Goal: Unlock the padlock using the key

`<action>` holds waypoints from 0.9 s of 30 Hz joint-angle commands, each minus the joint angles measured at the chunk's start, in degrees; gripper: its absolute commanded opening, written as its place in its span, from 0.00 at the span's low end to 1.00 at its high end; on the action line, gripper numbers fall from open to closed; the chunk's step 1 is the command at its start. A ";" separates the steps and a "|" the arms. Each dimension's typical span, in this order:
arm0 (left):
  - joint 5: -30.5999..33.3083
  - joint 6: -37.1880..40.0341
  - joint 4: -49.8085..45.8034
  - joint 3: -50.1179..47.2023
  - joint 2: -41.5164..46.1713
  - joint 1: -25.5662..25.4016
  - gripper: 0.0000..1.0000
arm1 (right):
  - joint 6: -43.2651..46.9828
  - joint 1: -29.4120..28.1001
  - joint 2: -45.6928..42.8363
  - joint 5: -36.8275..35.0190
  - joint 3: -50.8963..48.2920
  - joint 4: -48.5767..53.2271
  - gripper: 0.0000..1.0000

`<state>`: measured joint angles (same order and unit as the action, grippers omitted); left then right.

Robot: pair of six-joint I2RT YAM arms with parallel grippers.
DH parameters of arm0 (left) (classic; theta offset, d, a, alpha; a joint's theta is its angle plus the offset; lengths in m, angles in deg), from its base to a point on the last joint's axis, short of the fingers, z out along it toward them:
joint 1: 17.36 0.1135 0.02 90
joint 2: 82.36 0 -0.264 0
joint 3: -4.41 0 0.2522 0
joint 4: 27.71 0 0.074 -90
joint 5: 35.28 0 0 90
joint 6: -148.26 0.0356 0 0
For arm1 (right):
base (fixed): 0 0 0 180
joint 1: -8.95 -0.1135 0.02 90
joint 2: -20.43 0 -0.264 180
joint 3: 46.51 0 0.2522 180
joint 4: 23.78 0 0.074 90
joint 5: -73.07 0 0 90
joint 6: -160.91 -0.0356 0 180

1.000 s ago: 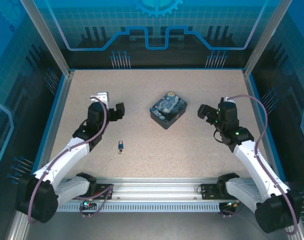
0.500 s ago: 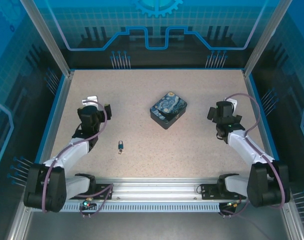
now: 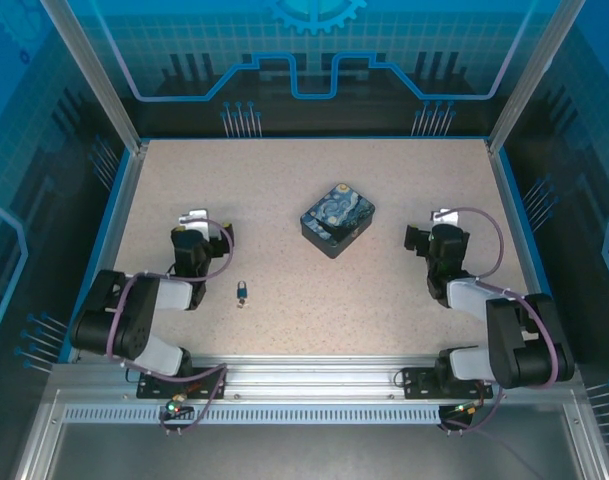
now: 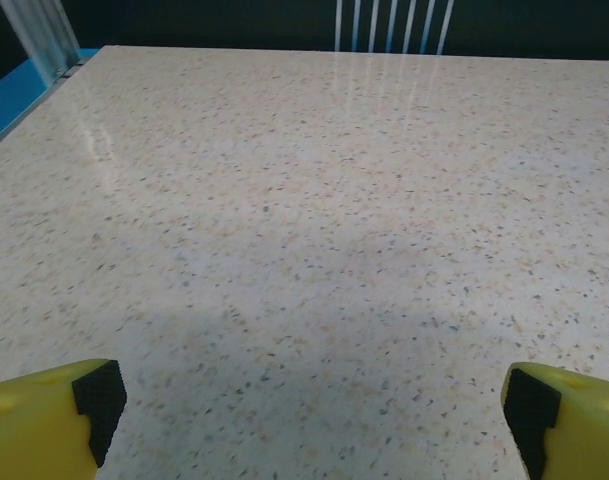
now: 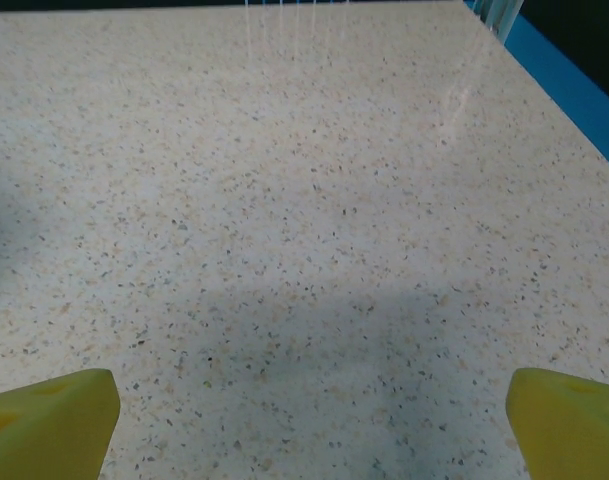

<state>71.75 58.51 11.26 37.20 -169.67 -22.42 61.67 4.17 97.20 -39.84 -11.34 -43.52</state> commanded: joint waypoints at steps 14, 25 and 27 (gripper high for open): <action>-11.75 -0.90 -1.35 3.40 -1.58 4.97 0.99 | 6.64 0.64 9.16 10.59 2.40 -10.88 1.00; -12.02 -0.80 -1.03 3.19 -1.56 5.06 0.99 | 7.57 -0.59 9.45 8.80 2.15 -12.12 1.00; -11.94 -0.73 -0.96 3.15 -1.56 5.06 0.99 | 7.60 -0.66 9.45 8.81 2.23 -12.03 1.00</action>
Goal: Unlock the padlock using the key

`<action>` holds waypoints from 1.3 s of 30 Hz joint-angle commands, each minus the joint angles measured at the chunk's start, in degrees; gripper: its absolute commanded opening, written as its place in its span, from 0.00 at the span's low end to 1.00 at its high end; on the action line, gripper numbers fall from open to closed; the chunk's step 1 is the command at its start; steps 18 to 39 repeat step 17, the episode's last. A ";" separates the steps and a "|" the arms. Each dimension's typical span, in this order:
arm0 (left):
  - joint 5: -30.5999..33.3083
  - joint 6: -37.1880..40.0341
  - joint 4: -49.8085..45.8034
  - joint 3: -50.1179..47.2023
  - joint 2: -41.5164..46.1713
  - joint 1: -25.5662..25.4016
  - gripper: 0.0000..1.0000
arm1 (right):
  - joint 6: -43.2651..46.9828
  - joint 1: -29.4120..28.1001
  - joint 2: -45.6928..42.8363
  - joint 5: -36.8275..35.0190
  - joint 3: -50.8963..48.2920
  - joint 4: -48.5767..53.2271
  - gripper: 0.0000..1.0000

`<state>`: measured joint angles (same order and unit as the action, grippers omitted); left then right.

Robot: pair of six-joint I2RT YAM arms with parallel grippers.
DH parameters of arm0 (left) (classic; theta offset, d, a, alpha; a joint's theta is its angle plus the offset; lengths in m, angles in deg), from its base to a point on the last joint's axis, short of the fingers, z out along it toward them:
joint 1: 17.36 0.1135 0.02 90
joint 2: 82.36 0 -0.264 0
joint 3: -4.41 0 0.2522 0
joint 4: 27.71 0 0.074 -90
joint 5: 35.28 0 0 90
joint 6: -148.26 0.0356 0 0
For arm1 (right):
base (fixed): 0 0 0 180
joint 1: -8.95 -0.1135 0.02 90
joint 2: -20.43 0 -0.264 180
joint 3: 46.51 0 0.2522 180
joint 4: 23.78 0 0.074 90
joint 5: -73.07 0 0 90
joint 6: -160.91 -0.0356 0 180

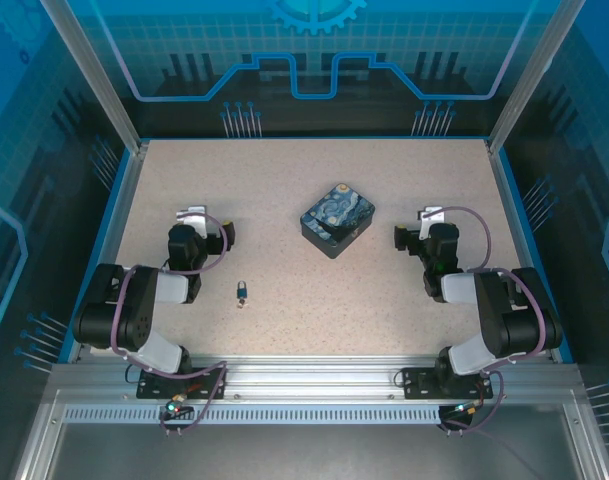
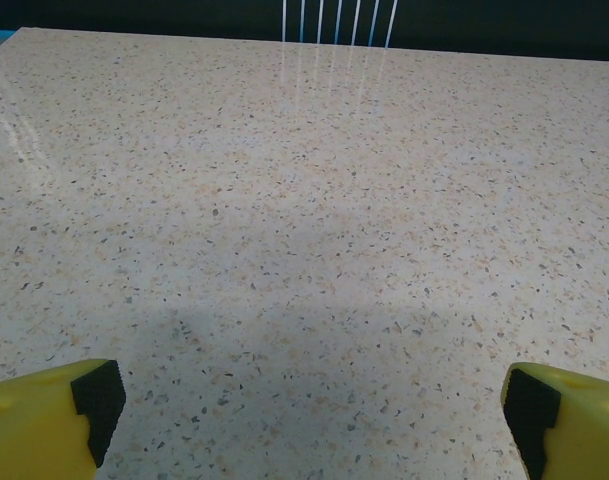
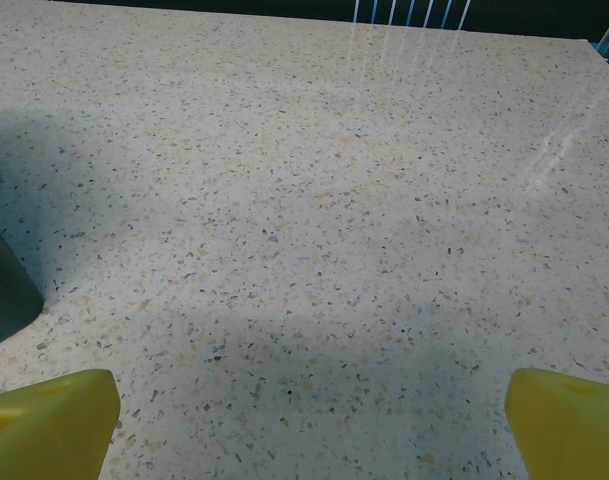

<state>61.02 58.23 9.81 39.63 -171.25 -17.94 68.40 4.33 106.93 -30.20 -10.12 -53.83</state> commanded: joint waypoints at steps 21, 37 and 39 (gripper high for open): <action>5.91 -1.48 2.25 -0.17 -0.03 -0.55 0.99 | 0.66 0.26 -0.37 2.02 1.01 -1.36 1.00; 5.91 -1.48 2.25 -0.17 -0.03 -0.55 0.99 | 0.66 0.26 -0.37 2.02 1.01 -1.36 1.00; 5.91 -1.48 2.25 -0.17 -0.03 -0.55 0.99 | 0.66 0.26 -0.37 2.02 1.01 -1.36 1.00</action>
